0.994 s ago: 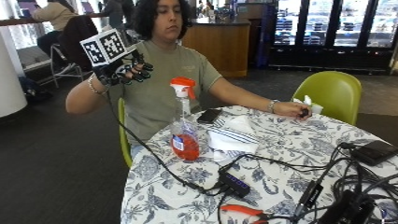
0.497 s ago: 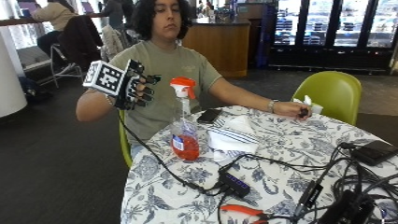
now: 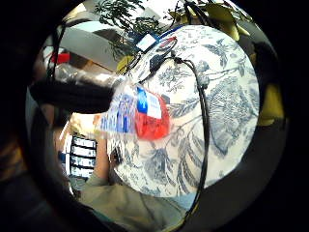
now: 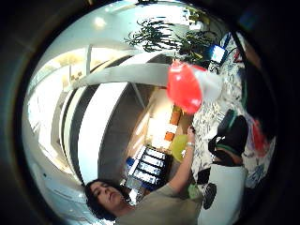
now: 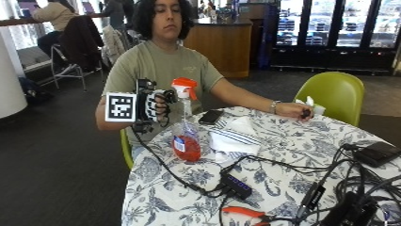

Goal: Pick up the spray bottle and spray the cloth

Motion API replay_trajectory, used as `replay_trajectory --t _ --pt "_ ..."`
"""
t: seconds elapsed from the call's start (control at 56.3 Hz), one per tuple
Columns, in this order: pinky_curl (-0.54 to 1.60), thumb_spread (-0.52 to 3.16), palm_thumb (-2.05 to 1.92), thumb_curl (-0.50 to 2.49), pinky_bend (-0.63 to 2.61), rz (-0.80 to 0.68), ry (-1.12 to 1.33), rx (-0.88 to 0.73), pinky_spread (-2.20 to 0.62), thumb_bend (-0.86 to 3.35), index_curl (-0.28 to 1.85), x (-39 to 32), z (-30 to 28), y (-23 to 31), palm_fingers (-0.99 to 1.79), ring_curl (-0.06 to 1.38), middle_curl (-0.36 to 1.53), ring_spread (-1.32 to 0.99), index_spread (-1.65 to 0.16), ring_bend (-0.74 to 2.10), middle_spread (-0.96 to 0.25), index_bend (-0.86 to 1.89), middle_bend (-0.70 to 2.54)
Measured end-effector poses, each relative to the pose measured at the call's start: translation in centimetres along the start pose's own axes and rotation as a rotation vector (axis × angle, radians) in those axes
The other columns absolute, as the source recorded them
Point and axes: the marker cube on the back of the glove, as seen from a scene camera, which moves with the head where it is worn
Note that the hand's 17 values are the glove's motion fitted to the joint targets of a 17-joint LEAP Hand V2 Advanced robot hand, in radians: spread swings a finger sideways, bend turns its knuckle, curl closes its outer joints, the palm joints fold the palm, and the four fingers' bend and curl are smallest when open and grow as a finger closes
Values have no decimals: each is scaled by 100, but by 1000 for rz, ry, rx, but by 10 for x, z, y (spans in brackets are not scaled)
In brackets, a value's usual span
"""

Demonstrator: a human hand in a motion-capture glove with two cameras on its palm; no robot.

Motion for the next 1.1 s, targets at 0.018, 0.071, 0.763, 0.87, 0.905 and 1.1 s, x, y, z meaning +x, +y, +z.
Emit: replay_trajectory --t 0.018,0.071,0.763,0.87,0.905,1.1 --pt "37 75 109 52 45 5 -11 16 -9 5 35 1 1 -3 115 37 38 -14 -29 54 -9 17 27" --pt "44 69 116 56 58 -1 -41 118 -12 8 39 4 6 -14 133 43 43 -17 -29 64 -14 23 35" --pt "73 38 113 79 82 45 76 -55 -16 0 72 -4 2 19 57 71 75 -20 -28 92 -19 42 65" --pt "63 58 113 79 73 -6 150 -81 -9 0 60 -8 -6 35 41 62 65 -13 -32 76 -10 22 48" --pt "61 67 109 79 69 14 167 -137 -5 -1 57 -11 -9 45 38 59 62 -11 -33 70 -7 19 43" --pt "49 95 97 72 58 -18 305 -324 11 -3 46 -16 -27 80 24 46 49 -1 -38 48 3 16 19"
